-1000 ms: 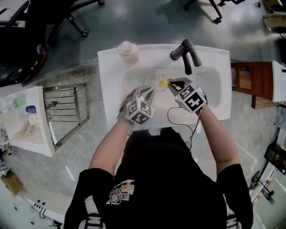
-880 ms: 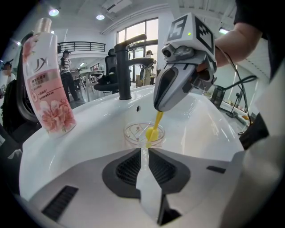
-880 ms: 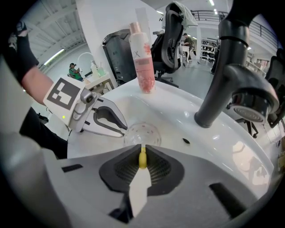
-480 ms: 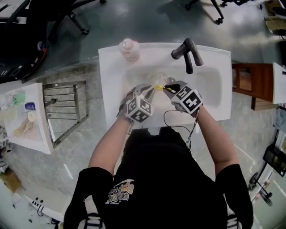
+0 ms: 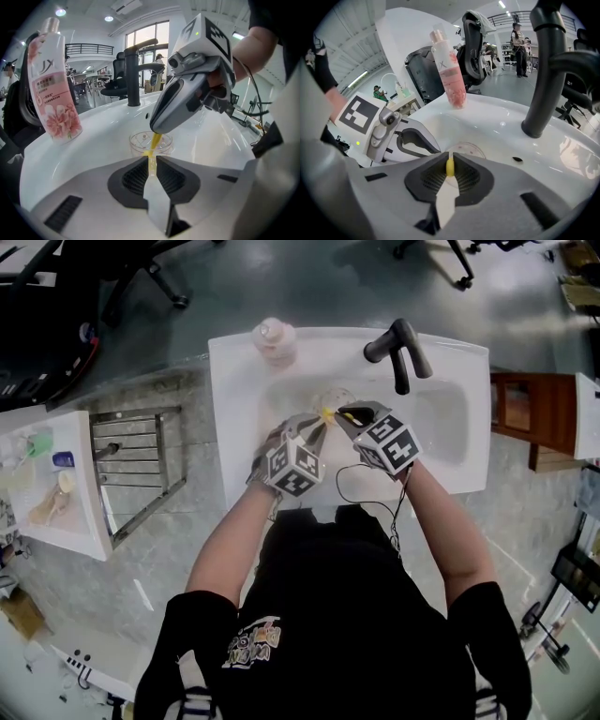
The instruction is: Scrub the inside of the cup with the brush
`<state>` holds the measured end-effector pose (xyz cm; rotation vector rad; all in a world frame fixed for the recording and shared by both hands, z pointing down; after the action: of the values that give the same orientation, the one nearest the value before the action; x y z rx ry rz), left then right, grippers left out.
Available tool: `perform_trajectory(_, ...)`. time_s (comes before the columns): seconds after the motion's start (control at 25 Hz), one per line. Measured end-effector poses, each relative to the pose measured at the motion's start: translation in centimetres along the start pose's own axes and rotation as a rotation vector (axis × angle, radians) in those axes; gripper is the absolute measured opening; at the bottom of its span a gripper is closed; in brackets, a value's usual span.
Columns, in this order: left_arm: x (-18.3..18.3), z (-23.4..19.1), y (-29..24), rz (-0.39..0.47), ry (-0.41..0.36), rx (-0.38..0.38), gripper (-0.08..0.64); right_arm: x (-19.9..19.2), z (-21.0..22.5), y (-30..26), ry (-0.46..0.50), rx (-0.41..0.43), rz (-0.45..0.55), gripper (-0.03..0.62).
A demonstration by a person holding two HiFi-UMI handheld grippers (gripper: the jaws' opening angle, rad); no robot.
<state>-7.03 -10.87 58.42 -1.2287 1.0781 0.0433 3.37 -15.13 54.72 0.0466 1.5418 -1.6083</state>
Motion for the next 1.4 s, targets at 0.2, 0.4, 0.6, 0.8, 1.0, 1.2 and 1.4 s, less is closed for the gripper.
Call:
perform_trajectory(0.2, -0.1, 0.0, 0.0, -0.001, 0.001, 0.001, 0.049, 0.5, 0.6, -0.7, 0.002, -0.038, 0.025, 0.035)
perform_trajectory(0.4, 0.1, 0.0, 0.0, 0.006, -0.002, 0.001, 0.049, 1.3, 1.3, -0.8, 0.032, -0.095, 0.025, 0.035)
perform_trajectory(0.6, -0.1, -0.1, 0.0, 0.006, -0.003, 0.006, 0.049, 1.2, 1.9, -0.7, 0.105, -0.153, -0.037, 0.037)
perform_trajectory(0.8, -0.1, -0.1, 0.0, 0.006, -0.001, 0.011, 0.049, 0.7, 2.2, -0.2, 0.162, -0.172, -0.103, 0.038)
perform_trajectory(1.0, 0.1, -0.2, 0.1, 0.015, 0.005, 0.014, 0.049, 0.5, 1.5, 0.1, 0.24, -0.165, -0.197, 0.037)
perform_trajectory(1.2, 0.1, -0.2, 0.1, 0.017, 0.007, 0.019, 0.049, 0.0, 1.0, 0.3, 0.272, -0.132, -0.263, 0.035)
perform_trajectory(1.4, 0.1, -0.1, 0.2, 0.018, 0.005, 0.016, 0.049, 0.1, 0.7, 0.6, 0.247, -0.072, -0.301, 0.035)
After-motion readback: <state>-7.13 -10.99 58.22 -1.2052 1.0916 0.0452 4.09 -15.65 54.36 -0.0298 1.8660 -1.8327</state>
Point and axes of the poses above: the fingertips, and each gripper's own axes: y backward along the fingers, z to its right, x out of its top, the point moved 8 cm from there along y, backward along the fingers, and after that the axes turned 3 degrees about y, right-handed, at the moved point
